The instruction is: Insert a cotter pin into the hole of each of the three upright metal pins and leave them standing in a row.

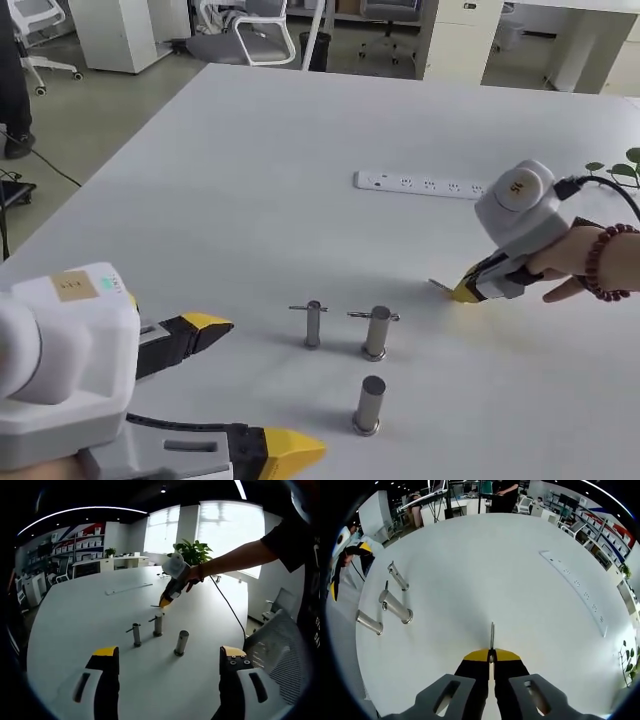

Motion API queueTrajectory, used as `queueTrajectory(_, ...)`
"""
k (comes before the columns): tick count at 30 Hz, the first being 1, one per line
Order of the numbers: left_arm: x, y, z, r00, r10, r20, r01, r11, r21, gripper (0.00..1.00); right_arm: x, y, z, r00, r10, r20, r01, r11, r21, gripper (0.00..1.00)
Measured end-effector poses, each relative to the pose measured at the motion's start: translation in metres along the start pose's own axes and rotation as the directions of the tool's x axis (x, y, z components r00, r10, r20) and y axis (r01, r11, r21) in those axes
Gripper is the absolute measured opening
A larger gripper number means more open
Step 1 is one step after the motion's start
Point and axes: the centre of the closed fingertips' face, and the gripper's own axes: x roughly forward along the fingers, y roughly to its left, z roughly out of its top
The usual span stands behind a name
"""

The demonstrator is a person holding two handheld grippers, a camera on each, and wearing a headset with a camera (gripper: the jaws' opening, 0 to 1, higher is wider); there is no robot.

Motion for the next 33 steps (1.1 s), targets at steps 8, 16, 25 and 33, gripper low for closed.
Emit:
queueTrajectory(8, 0.0, 0.002, 0.004, 1.0, 0.006, -0.001, -0.006, 1.0, 0.005, 0.81, -0.009, 0.005, 0.004, 0.9997, -0.012, 0.02, 0.013, 0.999, -0.052, 0.0)
queueTrajectory(16, 0.001, 0.001, 0.011, 0.9999, -0.001, 0.012, 0.002, 1.0, -0.015, 0.77, -0.029, 0.02, 0.015, 0.9974, -0.024, 0.069, 0.033, 0.989, -0.143, 0.0)
queueTrajectory(25, 0.005, -0.001, 0.016, 0.9999, -0.016, 0.001, 0.016, 1.0, -0.019, 0.65, -0.054, 0.046, 0.036, 0.9875, -0.005, 0.158, 0.046, 0.965, -0.258, 0.0)
queueTrajectory(33, 0.009, -0.002, 0.023, 0.9996, -0.026, 0.012, 0.027, 0.998, -0.059, 0.56, -0.073, 0.074, 0.048, 0.9757, 0.015, 0.219, 0.06, 0.942, -0.331, 0.0)
